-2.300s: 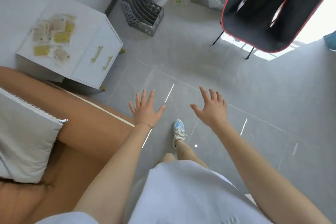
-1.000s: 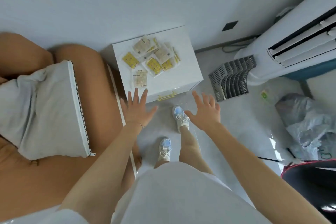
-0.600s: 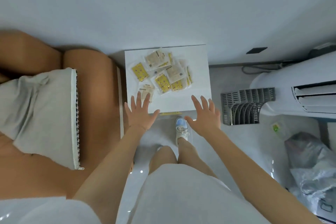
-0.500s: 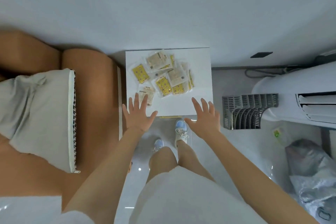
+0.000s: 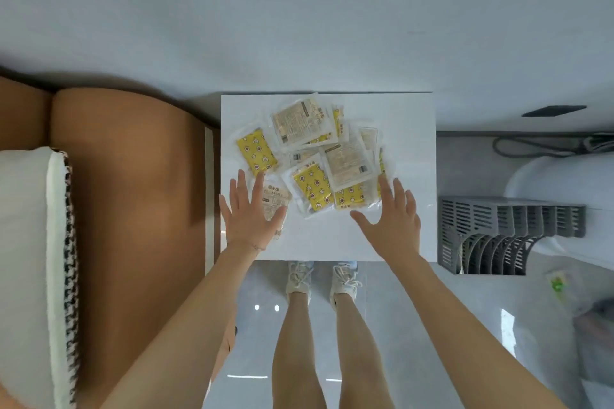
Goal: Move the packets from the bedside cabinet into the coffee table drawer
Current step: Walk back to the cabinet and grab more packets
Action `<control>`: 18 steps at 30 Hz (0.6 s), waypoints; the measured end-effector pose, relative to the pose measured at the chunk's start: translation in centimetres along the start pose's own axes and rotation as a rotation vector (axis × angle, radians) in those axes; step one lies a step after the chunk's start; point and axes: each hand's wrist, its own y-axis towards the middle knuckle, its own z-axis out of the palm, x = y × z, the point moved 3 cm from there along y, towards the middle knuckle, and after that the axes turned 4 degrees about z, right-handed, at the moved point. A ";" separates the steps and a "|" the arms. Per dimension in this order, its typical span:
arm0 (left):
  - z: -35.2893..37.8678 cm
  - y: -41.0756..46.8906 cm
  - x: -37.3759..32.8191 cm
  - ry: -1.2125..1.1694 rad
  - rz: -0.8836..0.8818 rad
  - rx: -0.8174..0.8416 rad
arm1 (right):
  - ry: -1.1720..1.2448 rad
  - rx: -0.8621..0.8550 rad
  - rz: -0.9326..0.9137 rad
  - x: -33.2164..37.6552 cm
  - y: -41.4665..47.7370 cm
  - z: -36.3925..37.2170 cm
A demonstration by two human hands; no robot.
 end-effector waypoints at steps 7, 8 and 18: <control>-0.7 4.1 0.2 -0.214 -0.024 -0.141 | 0.271 -0.040 0.088 0.5 3.9 0.2; -1.0 4.7 0.2 -0.237 -0.033 -0.165 | 0.298 -0.037 0.106 0.8 4.3 0.3; -3.3 10.0 -0.7 -0.283 -0.209 -0.312 | 0.250 -0.108 0.233 2.1 6.4 0.1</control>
